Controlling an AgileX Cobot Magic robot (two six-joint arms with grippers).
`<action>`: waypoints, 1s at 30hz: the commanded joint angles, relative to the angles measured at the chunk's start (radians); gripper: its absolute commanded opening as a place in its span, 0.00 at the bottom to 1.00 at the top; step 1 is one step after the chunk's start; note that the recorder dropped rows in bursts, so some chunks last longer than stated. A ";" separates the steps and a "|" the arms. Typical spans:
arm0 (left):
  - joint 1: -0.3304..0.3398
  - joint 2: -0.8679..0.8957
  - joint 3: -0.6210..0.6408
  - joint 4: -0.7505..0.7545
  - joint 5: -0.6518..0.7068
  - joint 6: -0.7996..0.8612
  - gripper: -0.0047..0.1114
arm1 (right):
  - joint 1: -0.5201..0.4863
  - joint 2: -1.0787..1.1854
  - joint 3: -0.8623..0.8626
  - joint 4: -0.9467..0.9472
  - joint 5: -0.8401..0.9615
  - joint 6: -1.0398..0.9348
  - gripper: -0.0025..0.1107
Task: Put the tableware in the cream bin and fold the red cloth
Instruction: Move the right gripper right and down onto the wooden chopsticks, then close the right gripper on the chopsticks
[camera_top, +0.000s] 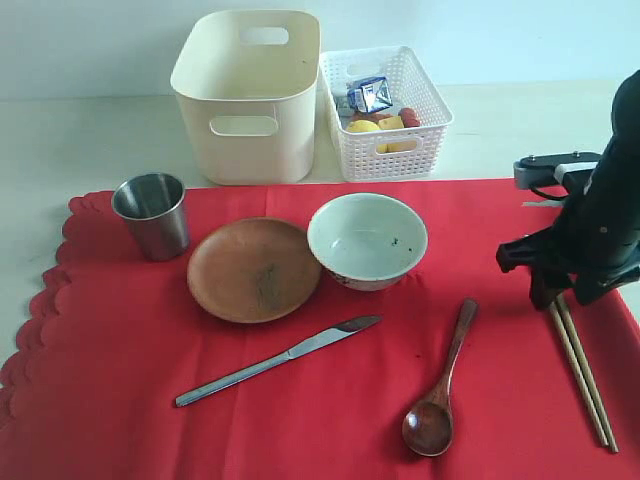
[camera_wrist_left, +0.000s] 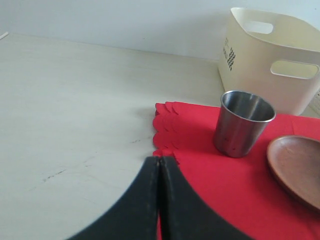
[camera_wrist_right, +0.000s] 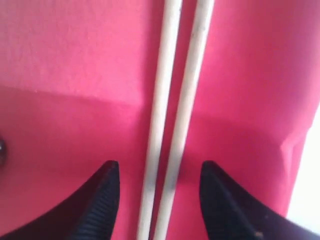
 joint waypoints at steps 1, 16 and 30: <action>0.002 -0.006 0.003 -0.007 -0.005 0.000 0.04 | -0.005 0.017 0.002 0.009 -0.026 -0.013 0.44; 0.002 -0.006 0.003 -0.007 -0.005 0.000 0.04 | -0.005 0.058 0.002 0.007 -0.055 -0.019 0.15; 0.002 -0.006 0.003 -0.007 -0.005 0.000 0.04 | -0.003 -0.005 0.000 0.003 -0.080 -0.031 0.02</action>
